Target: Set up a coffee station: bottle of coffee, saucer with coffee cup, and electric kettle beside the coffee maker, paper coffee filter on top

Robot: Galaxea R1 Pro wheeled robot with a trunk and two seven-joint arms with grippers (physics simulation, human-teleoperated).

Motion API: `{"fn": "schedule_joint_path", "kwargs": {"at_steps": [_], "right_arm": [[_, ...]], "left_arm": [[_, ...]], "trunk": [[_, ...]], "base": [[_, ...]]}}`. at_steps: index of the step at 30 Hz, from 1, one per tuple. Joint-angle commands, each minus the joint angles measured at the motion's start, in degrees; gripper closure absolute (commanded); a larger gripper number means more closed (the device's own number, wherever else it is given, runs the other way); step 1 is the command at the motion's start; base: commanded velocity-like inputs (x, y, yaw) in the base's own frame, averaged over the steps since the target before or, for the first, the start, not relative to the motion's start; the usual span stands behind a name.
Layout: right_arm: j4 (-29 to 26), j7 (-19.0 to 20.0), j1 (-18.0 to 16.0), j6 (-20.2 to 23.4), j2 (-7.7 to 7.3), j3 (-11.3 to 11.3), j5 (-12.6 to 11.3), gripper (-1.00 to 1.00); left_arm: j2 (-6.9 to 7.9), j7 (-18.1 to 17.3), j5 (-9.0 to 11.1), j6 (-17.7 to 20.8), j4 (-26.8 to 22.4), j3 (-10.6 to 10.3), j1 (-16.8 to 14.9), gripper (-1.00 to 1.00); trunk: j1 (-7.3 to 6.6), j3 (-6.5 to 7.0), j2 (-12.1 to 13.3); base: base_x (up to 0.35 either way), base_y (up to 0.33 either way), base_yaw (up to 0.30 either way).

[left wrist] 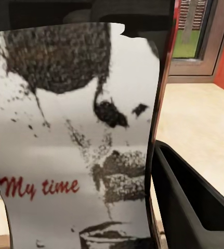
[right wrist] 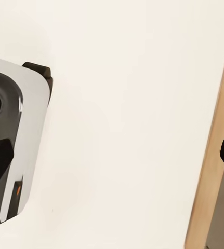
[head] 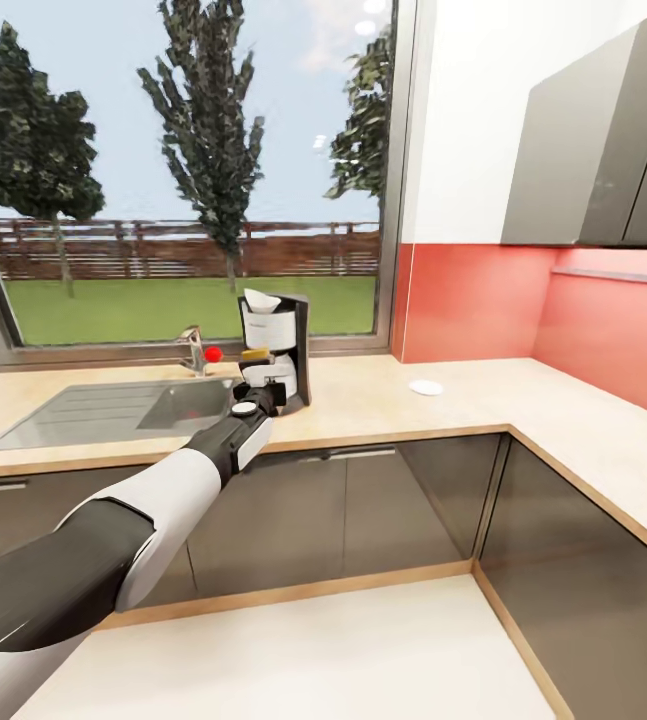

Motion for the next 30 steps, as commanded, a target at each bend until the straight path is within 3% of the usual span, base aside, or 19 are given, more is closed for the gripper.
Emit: {"fn": "schedule_joint_path", "kwargs": {"at_steps": [1, 30], "right_arm": [[0.2, 0.4, -0.1, -0.3, 0.02, 0.4, -0.6, -1.0], [0.2, 0.4, -0.1, -0.3, 0.02, 0.3, -0.6, -1.0]], "left_arm": [[0.0, 0.3, 0.4, -0.2, 0.0, -0.5, -0.1, 1.0], [0.0, 0.3, 0.4, -0.2, 0.0, -0.5, -0.1, 1.0]], "trunk": [[0.23, -0.26, -0.5], [6.6, -5.47, -12.1]], "base": [[0.0, 0.0, 0.0], [0.0, 0.0, 0.0]]}}
